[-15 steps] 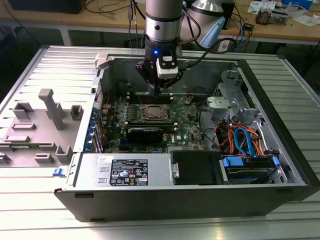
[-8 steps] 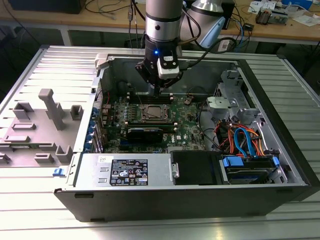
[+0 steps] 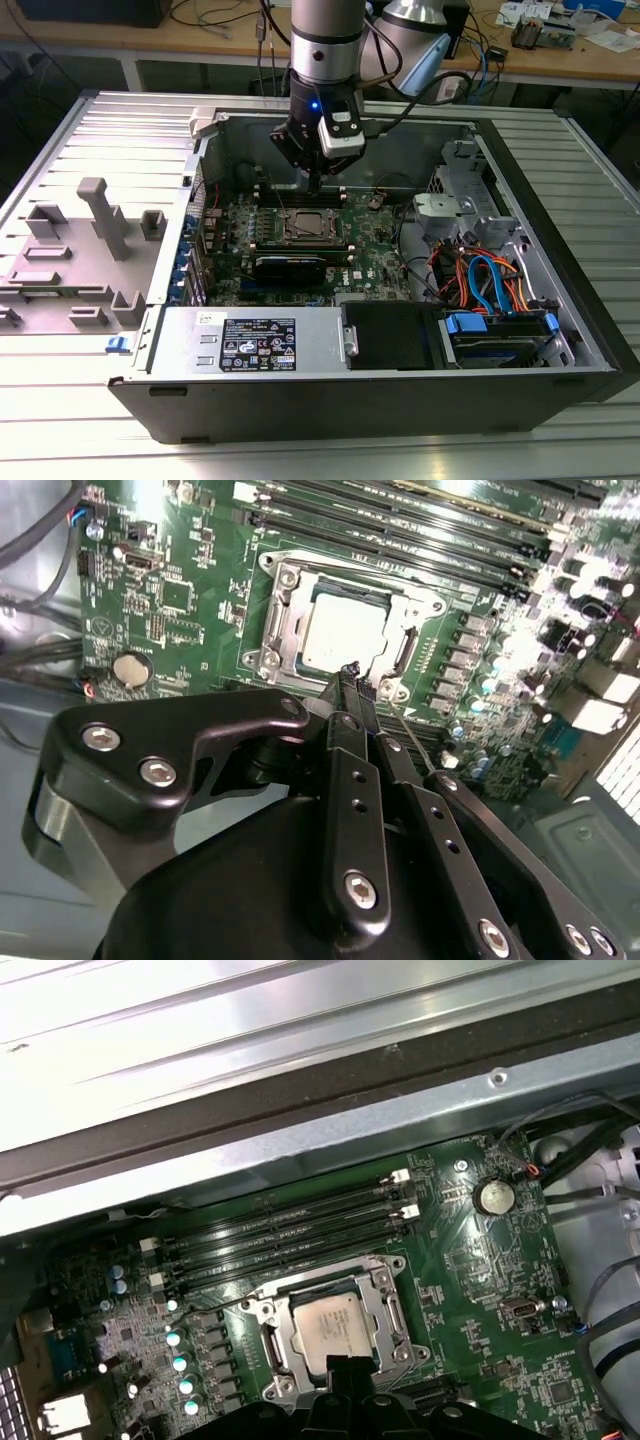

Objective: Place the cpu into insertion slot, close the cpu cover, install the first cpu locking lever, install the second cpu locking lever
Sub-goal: 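Install the first cpu locking lever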

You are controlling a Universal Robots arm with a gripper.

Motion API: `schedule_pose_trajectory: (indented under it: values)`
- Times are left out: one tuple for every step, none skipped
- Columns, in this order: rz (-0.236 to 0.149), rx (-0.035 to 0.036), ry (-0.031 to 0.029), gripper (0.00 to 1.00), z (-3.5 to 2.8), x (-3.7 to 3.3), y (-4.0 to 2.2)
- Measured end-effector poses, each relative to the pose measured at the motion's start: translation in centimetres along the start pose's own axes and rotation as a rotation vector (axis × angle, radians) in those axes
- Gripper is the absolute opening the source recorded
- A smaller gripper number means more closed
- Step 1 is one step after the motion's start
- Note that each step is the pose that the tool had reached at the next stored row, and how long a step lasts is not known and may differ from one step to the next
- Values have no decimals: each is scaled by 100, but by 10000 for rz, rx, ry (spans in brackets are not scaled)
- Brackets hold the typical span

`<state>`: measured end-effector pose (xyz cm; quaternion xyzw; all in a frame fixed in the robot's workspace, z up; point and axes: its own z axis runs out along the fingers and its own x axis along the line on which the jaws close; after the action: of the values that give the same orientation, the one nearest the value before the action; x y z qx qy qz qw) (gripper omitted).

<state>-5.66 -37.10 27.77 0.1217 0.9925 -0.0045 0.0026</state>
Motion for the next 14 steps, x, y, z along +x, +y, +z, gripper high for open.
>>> schedule_pose_trajectory:
  values:
    - [-100, 0, -1, 11, 0, 0, 0]
    - [-204, -2, -2, 11, 0, 0, 0]
    - [-299, -2, -3, 11, 0, 0, 0]
    - [-377, -3, -3, 11, 0, 0, 0]
    - [-420, -3, -4, 11, 0, 0, 0]
    - [-442, -3, -4, 11, 0, 0, 0]
    - [-454, -4, -4, 11, 0, 0, 0]
    - [-456, -3, -4, 11, 0, 0, 0]
    - [-459, -4, -4, 11, 0, 0, 0]
    - [-461, -4, -4, 11, 0, 0, 0]
    - [-470, -4, -4, 11, 0, 0, -1]
    - [-509, -3, -4, 11, 0, 0, -1]
    - [-583, -4, -5, 11, 0, 0, -1]
    - [-753, -5, -6, 11, 0, 0, -1]
